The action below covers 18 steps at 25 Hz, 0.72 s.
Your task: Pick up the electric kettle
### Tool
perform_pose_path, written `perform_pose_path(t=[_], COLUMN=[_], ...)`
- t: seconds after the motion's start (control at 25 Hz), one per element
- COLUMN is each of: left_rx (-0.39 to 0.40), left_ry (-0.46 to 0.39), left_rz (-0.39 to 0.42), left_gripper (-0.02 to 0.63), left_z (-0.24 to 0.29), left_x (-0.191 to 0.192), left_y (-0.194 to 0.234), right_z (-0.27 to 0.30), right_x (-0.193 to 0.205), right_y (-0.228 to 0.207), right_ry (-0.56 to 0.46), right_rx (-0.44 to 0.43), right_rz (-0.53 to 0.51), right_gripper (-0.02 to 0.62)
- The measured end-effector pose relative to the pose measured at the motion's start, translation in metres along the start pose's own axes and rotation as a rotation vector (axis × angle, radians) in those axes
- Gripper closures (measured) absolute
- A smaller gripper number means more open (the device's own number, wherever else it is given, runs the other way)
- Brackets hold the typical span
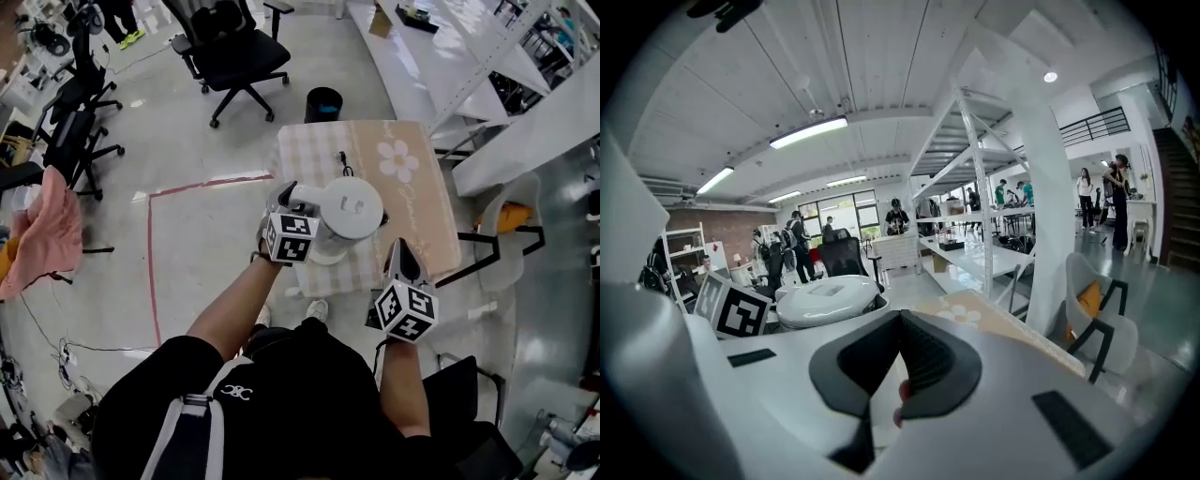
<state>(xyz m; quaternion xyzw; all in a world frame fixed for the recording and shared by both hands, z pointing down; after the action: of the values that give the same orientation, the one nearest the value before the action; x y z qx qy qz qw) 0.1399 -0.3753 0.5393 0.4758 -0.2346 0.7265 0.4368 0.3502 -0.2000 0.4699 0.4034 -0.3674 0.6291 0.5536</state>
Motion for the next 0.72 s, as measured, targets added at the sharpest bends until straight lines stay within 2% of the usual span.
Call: perform_pose_path(t=[0.2, 0.32, 0.56, 0.72], left_rx=[-0.015, -0.011, -0.050, -0.062], left_ry=[-0.027, -0.027, -0.037, -0.048], left_rz=[0.017, 0.001, -0.018, -0.019], left_gripper=[0.486, 0.483, 0.483, 0.483], left_z=[-0.028, -0.045, -0.079, -0.097], left_x=[-0.038, -0.053, -0.067, -0.071], left_y=[0.004, 0.010, 0.026, 0.034], right_z=[-0.005, -0.007, -0.006, -0.007], right_x=[-0.019, -0.029, -0.044, -0.047], right_y=[0.003, 0.005, 0.015, 0.027], right_ry=[-0.083, -0.117, -0.160, -0.154], right_rx=[-0.039, -0.047, -0.025, -0.092], right_rz=[0.024, 0.036, 0.041, -0.001], right_gripper=[0.603, 0.603, 0.603, 0.603])
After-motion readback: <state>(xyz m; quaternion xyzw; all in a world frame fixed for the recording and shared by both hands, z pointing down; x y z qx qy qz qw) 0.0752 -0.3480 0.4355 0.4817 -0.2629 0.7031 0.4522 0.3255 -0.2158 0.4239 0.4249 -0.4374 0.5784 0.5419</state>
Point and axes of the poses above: the fingertips, and each gripper's own axes: z forward along the fingers, y to its left, x out of its underside, the point moved 10 cm from there along -z, backward along the fingers, and after that the axes turned 8 degrees about -z, right-handed, at the moved point
